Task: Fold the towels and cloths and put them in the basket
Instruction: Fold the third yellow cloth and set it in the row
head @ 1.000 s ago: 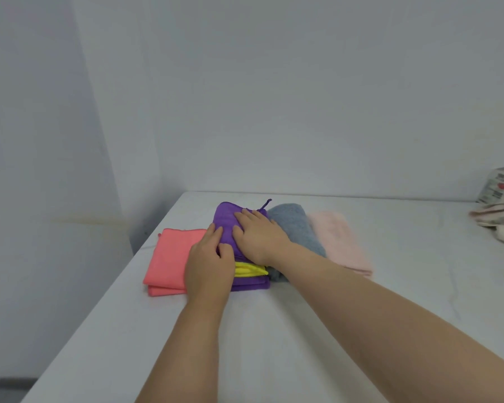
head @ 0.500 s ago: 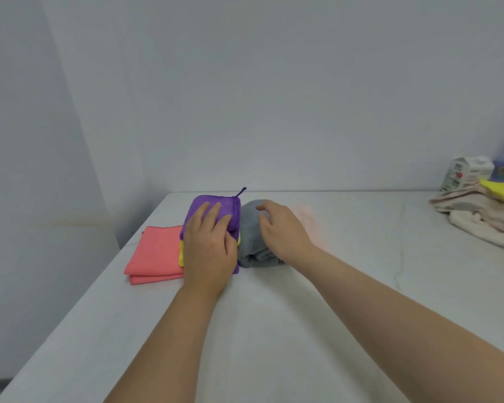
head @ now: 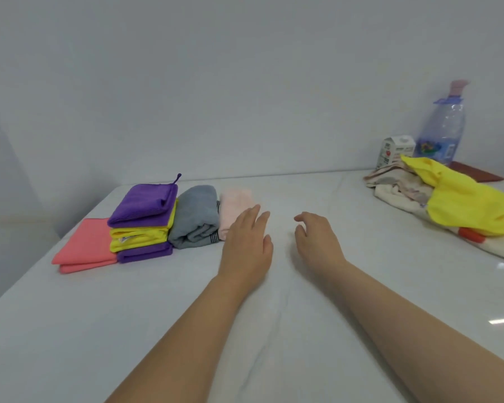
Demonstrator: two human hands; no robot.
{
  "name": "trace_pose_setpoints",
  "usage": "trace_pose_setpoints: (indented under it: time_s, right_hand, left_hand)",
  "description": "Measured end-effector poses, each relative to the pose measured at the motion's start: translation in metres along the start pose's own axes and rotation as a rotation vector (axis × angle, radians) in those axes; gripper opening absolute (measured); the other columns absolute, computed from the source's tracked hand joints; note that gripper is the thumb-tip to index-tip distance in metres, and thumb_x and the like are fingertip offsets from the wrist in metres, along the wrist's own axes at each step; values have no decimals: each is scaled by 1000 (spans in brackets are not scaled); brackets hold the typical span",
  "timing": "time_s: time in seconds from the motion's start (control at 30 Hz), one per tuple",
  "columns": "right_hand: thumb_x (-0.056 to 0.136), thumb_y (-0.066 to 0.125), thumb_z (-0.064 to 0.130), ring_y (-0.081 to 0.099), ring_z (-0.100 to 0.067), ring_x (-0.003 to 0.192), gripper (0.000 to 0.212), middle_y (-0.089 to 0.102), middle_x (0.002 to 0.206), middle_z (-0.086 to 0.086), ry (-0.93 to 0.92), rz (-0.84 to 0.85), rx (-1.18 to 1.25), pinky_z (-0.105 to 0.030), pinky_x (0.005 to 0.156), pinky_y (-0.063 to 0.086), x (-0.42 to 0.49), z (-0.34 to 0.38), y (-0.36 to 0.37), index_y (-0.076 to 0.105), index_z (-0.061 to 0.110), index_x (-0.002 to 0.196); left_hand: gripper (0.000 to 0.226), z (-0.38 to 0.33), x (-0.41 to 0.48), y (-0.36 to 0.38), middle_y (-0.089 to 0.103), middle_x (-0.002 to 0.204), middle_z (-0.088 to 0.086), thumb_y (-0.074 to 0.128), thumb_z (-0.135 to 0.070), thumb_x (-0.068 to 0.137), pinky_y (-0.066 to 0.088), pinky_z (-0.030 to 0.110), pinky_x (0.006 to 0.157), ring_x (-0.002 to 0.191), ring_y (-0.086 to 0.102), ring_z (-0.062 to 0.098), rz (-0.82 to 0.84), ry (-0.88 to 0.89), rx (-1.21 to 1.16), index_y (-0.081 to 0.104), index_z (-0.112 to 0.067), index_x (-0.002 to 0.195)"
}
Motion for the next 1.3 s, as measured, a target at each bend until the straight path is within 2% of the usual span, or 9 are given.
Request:
trace_pose_setpoints:
  time_s: [0.1, 0.3, 0.43, 0.57, 0.73, 1.0, 1.07, 1.17, 1.3]
  right_hand:
    - [95, 41, 12, 38, -25, 129, 37, 51, 135, -10, 113, -17, -96, -30, 105, 28, -3, -47, -17, 50, 6, 130]
    - [90, 45, 12, 34, -29, 130, 42, 45, 137, -12, 213, -39, -273, -32, 106, 25, 3, -115, -58, 46, 6, 132]
    - [88, 47, 13, 34, -31, 130, 43, 43, 138, -15, 250, -94, -368, -35, 106, 24, 8, -150, -81, 47, 6, 130]
    - [87, 46, 13, 17, -33, 141, 41, 23, 151, -18, 339, -147, -473, -41, 112, 15, 15, -164, -92, 49, 9, 128]
    - [89, 44, 18, -1, -34, 145, 41, 5, 158, -13, 494, -169, -594, -54, 114, 3, 24, -182, -109, 52, 16, 129]
    - [91, 40, 27, -5, -31, 146, 59, 2, 159, -8, 678, -52, -548, -56, 114, 0, 23, -195, -108, 31, 10, 146]
    - [91, 41, 27, -6, -31, 146, 58, -1, 159, -9, 686, -39, -553, -56, 114, 0, 21, -194, -110, 32, 10, 146]
    - [90, 44, 24, 0, -27, 146, 63, 11, 158, -6, 636, -78, -525, -54, 114, 5, 22, -186, -111, 24, 7, 148]
    - [83, 50, 8, 28, -31, 137, 64, 26, 151, -16, 226, -235, -335, -39, 111, 21, 27, -146, -107, 28, -4, 142]
  left_hand:
    - [51, -29, 12, 28, 16, 158, 5, 38, -18, 99, 13, 31, 117, 145, 12, 17, 62, -67, -74, 26, -13, 148]
    - [57, -81, 34, 80, 5, 160, 6, 33, -26, 100, 10, 36, 117, 147, 3, 22, 220, -225, -99, 12, -14, 151]
    - [58, -116, 45, 110, 2, 160, 6, 29, -31, 101, 9, 39, 119, 147, -1, 24, 307, -163, -33, 5, -16, 152]
    - [61, -130, 51, 134, -1, 160, 4, 25, -39, 101, 5, 45, 118, 147, -5, 25, 448, -75, 65, -4, -21, 152]
    - [57, -125, 52, 142, 0, 160, 4, 16, -45, 101, -1, 47, 118, 147, -4, 25, 565, -60, 179, 5, -24, 152]
    - [52, -120, 45, 128, 14, 159, 1, 25, -39, 101, 5, 43, 119, 147, 6, 23, 471, -75, 123, 22, -22, 150]
    - [51, -116, 44, 123, 18, 158, 0, 28, -37, 101, 7, 41, 119, 146, 9, 22, 448, -97, 84, 26, -21, 149]
    - [50, -112, 42, 117, 20, 157, -1, 34, -33, 100, 8, 36, 119, 146, 9, 20, 451, -114, -20, 27, -20, 148]
    - [50, -94, 47, 106, 32, 152, 1, 44, -20, 97, 19, 22, 110, 141, 27, 16, 287, -220, -331, 34, -18, 146]
Point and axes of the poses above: each hand's wrist, its own x-axis towards the middle knuckle, its own y-axis out of the palm, z = x × y, the point moved 4 cm from there along x, towards the middle knuckle
